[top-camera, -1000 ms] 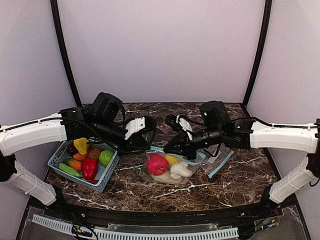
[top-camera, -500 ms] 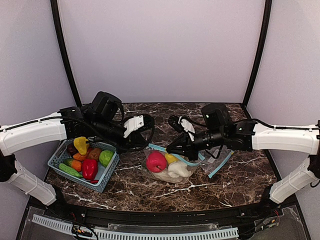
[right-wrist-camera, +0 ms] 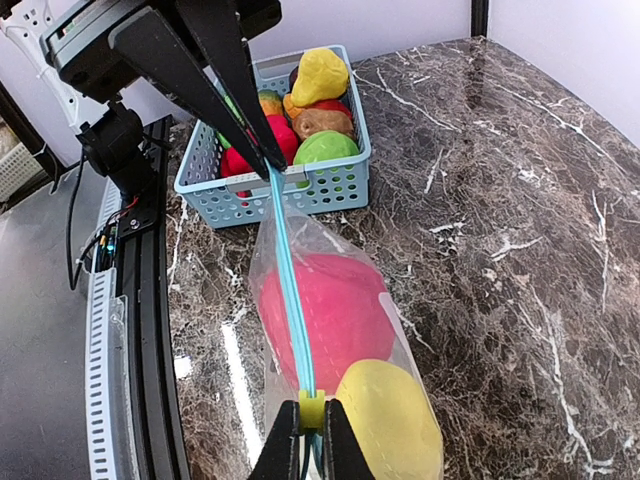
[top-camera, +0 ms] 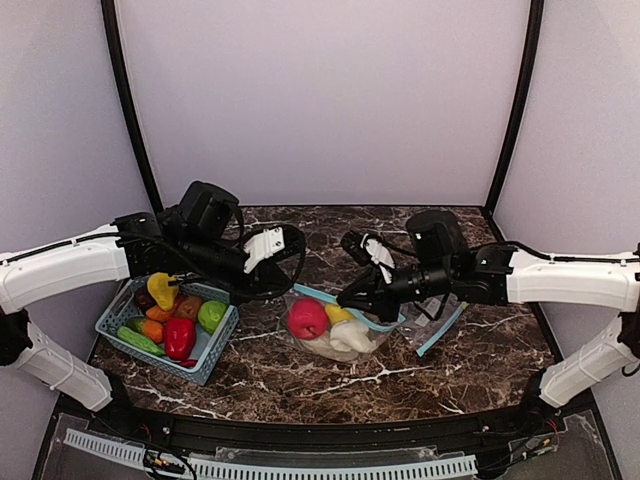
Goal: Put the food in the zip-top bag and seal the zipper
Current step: Zip the zipper on the zipper food storage bag.
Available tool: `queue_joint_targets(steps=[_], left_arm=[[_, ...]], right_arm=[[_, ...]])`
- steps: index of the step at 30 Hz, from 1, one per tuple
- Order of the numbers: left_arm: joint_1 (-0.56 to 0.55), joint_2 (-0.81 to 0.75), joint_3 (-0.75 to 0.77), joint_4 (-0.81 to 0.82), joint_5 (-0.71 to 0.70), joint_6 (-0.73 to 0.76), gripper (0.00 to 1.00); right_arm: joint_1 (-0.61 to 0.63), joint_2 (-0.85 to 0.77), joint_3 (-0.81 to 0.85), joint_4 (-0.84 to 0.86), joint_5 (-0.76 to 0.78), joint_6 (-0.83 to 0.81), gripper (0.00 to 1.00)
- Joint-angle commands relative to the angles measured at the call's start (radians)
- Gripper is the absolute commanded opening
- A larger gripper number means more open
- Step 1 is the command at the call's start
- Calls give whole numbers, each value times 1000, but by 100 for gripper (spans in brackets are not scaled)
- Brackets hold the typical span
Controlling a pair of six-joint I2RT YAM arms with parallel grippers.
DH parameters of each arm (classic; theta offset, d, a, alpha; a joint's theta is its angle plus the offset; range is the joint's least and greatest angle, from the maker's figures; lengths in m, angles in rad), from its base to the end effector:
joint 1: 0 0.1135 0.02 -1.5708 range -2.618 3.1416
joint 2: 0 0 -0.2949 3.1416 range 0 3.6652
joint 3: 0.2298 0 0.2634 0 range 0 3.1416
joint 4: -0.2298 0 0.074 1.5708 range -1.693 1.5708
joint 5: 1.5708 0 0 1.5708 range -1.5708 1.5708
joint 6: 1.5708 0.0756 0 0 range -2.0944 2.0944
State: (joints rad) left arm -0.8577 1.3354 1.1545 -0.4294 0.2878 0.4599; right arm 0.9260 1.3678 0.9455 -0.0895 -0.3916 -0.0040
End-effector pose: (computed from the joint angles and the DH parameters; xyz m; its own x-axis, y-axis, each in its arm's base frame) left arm 0.2025 -0.2669 0.3292 0.0535 0.5888 -0.8065 0.9526 0.2120 0.2180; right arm 0.1840 0.2927 0.2815 -0.2906 -0.3926 -0.8726 -0.9399 0.2880 0.1834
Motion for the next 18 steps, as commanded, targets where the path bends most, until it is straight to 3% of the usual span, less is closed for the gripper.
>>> queue_joint_targets(steps=[1,18], left_arm=[[27,-36,-18,-26,-48,-11,1],[43,-31,-22,-27,-79,-10,1]], right_arm=[[-13,-41,-53,-50,36,33,5],[-15,-98,-82,-113,91,21,5]])
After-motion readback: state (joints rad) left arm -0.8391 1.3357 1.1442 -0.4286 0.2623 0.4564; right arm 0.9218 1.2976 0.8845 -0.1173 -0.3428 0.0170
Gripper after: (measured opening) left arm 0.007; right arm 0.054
